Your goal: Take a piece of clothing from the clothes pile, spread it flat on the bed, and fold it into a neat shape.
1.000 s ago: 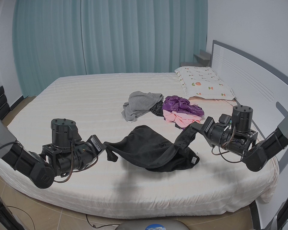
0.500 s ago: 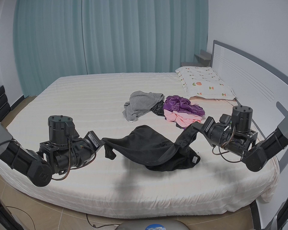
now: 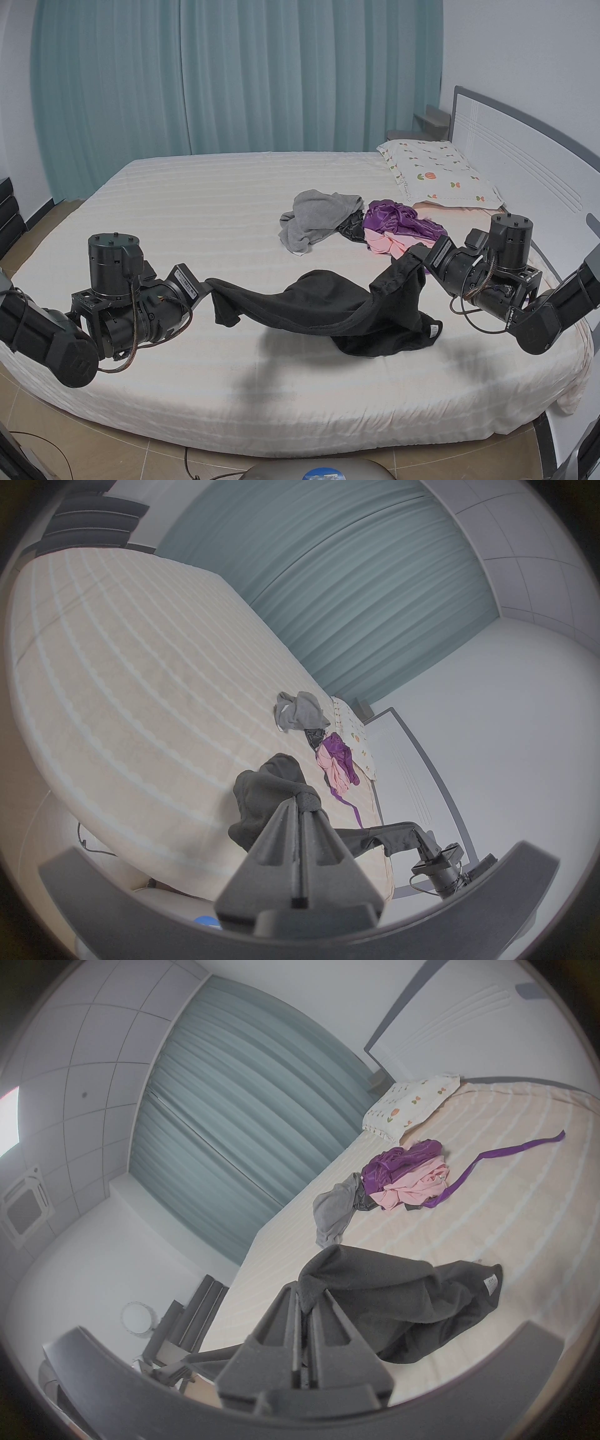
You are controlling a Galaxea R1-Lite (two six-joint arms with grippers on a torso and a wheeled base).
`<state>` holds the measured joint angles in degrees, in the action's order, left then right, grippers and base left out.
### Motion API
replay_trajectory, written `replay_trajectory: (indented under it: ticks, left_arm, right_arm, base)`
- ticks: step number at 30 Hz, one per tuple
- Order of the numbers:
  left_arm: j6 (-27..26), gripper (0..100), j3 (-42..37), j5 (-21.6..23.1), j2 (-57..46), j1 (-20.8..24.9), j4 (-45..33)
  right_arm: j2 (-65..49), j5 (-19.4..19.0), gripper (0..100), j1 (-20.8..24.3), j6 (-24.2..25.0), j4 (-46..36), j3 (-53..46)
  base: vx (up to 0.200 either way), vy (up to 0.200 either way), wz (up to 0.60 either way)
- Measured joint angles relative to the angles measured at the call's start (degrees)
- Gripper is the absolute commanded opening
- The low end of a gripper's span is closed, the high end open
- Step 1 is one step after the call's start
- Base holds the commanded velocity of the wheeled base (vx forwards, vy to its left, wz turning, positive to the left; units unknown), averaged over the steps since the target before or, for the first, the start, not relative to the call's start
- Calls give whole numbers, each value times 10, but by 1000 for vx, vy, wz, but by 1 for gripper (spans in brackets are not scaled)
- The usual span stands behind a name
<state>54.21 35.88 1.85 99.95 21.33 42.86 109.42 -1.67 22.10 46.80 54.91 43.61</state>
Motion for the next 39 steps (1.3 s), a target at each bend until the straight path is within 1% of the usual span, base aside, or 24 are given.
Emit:
replay_trajectory:
  ticks: [2, 8, 13, 39]
  left_arm:
    - [0, 0, 0, 0, -2, 0, 1]
    - [-1, 0, 0, -1, -6, -1, 4]
    - [-2, 0, -1, -1, -8, -1, 4]
    - [-3, 0, 0, -2, -20, -11, 5]
  right_arm:
    - [0, 14, 0, 1, -11, 0, 0]
    - [1, 28, 0, 3, -36, 4, 2]
    - [3, 32, 0, 3, -38, 21, 1]
    - [0, 32, 0, 2, -36, 23, 3]
  base:
    - [0, 200, 0]
    - [0, 200, 0]
    - [0, 200, 0]
    - [0, 200, 0]
